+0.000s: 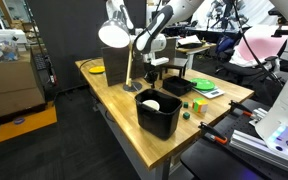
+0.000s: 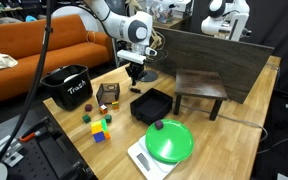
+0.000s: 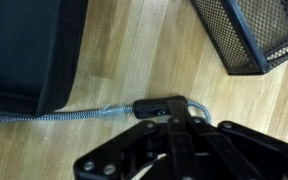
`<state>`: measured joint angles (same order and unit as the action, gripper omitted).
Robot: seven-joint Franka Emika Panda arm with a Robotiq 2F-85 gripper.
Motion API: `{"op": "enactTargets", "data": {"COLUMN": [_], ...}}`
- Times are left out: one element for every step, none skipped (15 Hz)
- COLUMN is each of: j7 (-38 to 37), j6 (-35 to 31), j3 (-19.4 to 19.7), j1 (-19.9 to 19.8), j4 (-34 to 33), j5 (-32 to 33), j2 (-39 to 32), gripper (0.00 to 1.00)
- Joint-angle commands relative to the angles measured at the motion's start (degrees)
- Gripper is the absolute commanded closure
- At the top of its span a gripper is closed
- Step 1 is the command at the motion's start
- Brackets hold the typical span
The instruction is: Turn off the lamp on the table
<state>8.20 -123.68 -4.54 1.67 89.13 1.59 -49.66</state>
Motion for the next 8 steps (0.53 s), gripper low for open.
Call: {"op": "enactTargets", "data": {"j7": [1.8, 1.9, 1.9, 2.1, 2.2, 2.5, 2.8, 2.9], "j6": [2.4, 2.3, 2.3, 2.1, 2.0, 2.0, 2.0, 2.0], "j3": [-0.6, -0.7, -0.7, -0.7, -0.8, -0.8, -1.0, -1.0], "j1": [-1.1, -1.2, -1.3, -1.3, -1.4, -1.3, -1.4, -1.4], "j4": [-2.9, -3.0, -3.0, -3.0, -3.1, -3.1, -3.2, -3.2], "j5": [-1.1, -1.2, -1.2, -1.2, -1.2, -1.1, -1.2, -1.2], "j2": [-1.2, -1.1, -0.9, -0.8, -0.7, -0.7, -0.8, -0.8], "gripper": [1.0, 1.0, 1.0, 1.0, 1.0, 1.0, 1.0, 1.0]}}
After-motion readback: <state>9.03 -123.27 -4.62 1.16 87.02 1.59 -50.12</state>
